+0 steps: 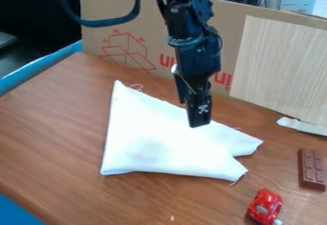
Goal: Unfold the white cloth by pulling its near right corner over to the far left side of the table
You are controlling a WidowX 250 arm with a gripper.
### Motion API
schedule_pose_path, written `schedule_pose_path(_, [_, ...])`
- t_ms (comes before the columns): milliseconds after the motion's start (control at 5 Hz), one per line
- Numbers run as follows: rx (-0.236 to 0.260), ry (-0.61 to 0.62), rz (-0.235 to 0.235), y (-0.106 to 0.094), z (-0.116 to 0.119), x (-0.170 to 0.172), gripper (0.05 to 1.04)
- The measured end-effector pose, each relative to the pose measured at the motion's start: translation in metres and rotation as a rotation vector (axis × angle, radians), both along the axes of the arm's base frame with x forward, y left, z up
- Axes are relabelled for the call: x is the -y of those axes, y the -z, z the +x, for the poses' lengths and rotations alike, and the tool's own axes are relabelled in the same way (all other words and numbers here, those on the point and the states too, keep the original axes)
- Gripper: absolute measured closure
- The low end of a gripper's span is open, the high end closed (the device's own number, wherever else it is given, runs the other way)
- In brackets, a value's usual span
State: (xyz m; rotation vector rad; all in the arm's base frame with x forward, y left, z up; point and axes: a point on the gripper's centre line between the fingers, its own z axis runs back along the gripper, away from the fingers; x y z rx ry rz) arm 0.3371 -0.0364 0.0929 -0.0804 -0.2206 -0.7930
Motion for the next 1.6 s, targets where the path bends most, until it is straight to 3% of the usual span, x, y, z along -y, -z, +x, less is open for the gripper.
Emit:
schedule_pose_path(200, [-0.031,0.008,0.003,0.012,-0.002,0.000,0.084])
schedule_pose_path(600, [0.008,0.274,0.048,0.031,-0.002,0.018,0.084])
schedule_pose_path(800, [0.055,0.400,0.088,0.037,-0.003,0.029,0.084])
schedule_pose_path(1000, [0.096,0.550,0.074,0.035,-0.003,0.038,0.084])
schedule_pose_path(1400, [0.161,0.655,0.084,0.043,-0.001,0.050,0.084])
schedule_pose_path(1600, [0.143,0.667,0.091,0.056,-0.002,0.059,0.083])
